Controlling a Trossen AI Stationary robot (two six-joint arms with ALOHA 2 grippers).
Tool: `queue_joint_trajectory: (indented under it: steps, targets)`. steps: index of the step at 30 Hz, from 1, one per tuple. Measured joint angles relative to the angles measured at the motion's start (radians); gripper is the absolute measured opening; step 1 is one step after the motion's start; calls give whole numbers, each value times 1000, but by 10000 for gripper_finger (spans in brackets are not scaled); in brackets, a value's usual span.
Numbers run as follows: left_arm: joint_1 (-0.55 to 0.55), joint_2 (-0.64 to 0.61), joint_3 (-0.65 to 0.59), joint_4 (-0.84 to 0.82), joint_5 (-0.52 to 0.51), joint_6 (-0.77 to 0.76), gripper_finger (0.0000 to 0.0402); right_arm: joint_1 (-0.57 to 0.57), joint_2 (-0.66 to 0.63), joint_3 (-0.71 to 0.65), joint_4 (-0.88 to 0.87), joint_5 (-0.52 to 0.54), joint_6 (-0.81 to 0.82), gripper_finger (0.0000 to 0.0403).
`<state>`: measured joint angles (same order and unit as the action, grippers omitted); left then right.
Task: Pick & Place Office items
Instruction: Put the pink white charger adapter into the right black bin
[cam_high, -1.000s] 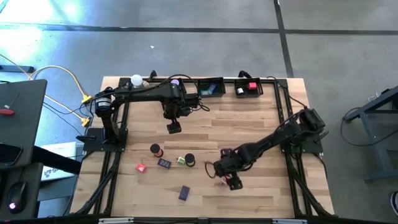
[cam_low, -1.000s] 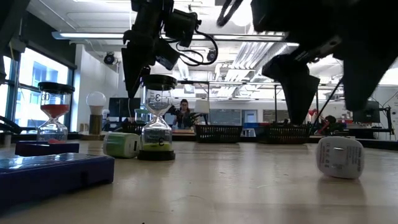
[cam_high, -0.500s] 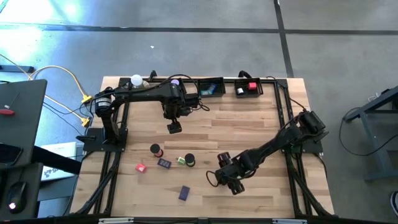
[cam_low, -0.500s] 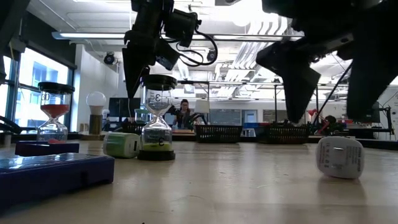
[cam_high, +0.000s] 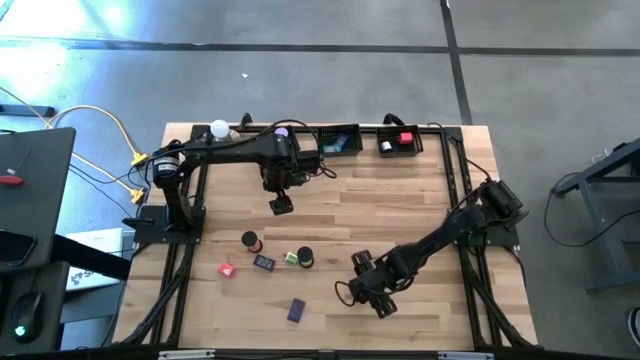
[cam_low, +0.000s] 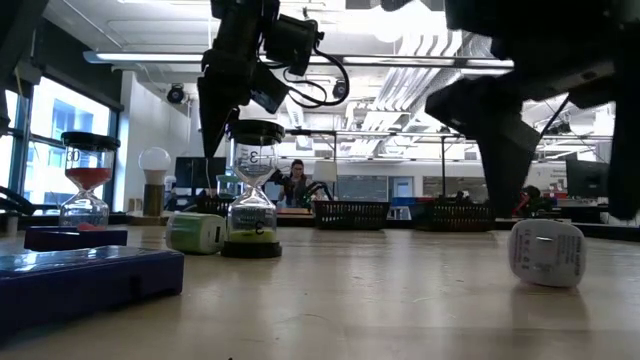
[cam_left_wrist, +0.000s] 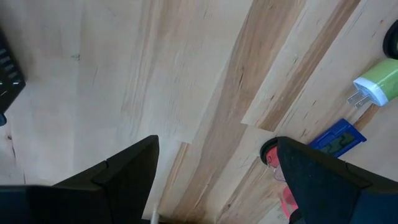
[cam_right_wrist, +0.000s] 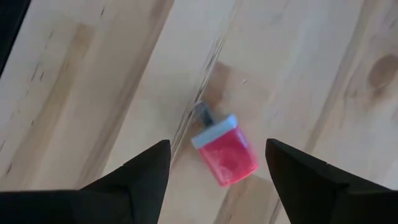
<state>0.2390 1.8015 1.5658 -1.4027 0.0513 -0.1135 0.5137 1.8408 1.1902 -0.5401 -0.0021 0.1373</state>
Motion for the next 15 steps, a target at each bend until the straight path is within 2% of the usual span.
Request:
queue_joint_trajectory:
  steps: [9, 15]
  targets:
    - [0, 0, 0, 0, 0, 0, 319, 0, 2, -15, 27, 23, -1, 252]
    - [0, 0, 0, 1, 0, -10, 319, -3, 55, -15, 37, -4, -2, 252]
